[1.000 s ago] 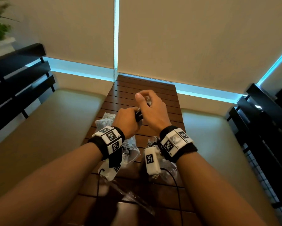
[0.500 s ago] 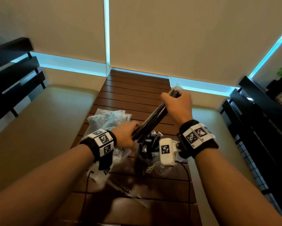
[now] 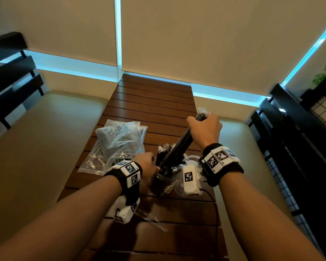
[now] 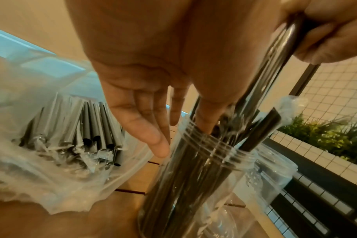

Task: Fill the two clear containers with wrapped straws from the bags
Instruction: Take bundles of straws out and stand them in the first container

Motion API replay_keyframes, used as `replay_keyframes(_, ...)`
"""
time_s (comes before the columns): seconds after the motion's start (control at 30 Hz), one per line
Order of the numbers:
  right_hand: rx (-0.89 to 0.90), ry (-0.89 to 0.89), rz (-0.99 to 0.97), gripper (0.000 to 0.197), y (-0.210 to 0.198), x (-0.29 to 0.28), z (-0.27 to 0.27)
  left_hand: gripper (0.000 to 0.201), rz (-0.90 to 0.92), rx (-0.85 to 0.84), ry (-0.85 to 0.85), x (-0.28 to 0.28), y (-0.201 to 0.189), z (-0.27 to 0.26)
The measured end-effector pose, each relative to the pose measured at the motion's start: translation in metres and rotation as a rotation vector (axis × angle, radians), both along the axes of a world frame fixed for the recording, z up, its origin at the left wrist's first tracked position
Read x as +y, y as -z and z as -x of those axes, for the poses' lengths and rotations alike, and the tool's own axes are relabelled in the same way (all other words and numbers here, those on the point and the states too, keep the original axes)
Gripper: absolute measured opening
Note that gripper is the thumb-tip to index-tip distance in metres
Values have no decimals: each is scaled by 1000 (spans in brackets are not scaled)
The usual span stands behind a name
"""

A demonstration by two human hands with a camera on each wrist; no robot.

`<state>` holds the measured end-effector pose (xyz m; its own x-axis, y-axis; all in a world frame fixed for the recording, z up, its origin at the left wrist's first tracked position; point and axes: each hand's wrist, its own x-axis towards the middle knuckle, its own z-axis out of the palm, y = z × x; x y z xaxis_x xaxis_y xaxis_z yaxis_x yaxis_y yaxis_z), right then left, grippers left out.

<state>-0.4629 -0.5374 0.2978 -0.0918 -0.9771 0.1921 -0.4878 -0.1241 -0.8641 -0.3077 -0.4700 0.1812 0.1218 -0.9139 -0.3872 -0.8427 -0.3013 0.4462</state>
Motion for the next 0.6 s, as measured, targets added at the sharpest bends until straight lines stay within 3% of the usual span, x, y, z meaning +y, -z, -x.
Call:
replay_keyframes(0.1, 68, -59, 118, 9, 7, 9, -5, 44, 34, -24, -19, -2, -3, 1)
replay_keyframes(0.37, 290, -289, 322, 6, 77, 18, -19, 43, 75, -59, -8, -1, -5, 1)
replay_keyframes(0.43, 458, -374, 301, 12, 95, 22, -17, 40, 66, -60, -5, -1, -3, -1)
replay_keyframes(0.53, 801, -324, 278, 29, 108, 27, -13, 34, 58, -61, -20, -2, 2, -2)
replay_keyframes(0.6, 860, -257, 353, 33, 103, 25, -14, 31, 65, -62, -25, -5, 7, -3)
